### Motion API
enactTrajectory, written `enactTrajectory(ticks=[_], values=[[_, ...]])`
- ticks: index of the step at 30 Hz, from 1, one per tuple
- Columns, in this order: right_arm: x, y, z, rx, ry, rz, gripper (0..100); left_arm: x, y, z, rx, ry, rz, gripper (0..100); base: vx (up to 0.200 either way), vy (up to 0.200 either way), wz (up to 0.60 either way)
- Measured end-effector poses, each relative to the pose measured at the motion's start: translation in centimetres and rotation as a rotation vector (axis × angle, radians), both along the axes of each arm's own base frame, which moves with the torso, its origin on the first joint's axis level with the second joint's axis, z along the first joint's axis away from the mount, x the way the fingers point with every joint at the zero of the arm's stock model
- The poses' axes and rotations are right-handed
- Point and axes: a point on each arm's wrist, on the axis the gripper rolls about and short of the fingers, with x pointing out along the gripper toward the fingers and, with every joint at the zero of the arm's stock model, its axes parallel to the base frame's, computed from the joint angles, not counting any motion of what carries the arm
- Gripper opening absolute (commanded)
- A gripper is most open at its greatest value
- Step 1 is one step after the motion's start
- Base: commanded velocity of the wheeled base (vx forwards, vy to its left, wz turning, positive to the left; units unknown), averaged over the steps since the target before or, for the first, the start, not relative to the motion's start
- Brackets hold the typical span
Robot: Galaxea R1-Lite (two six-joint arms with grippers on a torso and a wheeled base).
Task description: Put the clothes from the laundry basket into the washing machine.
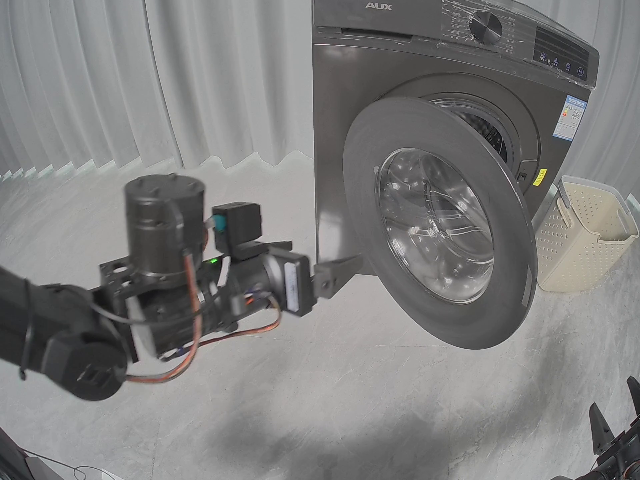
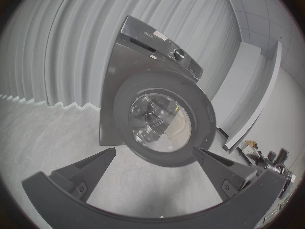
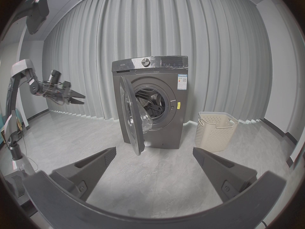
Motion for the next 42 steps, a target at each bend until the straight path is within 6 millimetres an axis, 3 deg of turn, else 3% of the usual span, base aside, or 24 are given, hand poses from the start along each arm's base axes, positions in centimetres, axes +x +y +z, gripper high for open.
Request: enactTrajectory(ticks=[9, 15, 21, 28, 36, 42], values=[[0.0, 0.0, 0.0, 0.0, 0.0, 0.0, 100, -8.8, 8.6, -0.8, 0.032, -0.059, 0.044, 100, 0.0, 0.0, 0.0], [0.0, 0.0, 0.0, 0.0, 0.0, -0.001, 100, -13.5, 13.8, -1.6, 0.013, -0.132, 0.149, 100, 0.0, 0.0, 0.0], [0.0, 0.0, 0.0, 0.001, 0.0, -0.002, 100, -18.0, 17.8, -3.6, 0.006, -0.183, 0.308, 100, 0.0, 0.0, 0.0], [0.0, 0.0, 0.0, 0.009, 0.001, -0.002, 100, -22.2, 19.9, -7.3, 0.022, -0.21, 0.487, 100, 0.0, 0.0, 0.0], [0.0, 0.0, 0.1, 0.02, -0.01, -0.008, 100, -24.9, 20.1, -10.7, 0.043, -0.188, 0.578, 100, 0.0, 0.0, 0.0], [-0.9, 0.0, 3.4, 0.046, -0.115, 0.034, 100, -25.6, 20.0, -11.2, 0.01, -0.232, 0.604, 100, 0.0, 0.0, 0.0]])
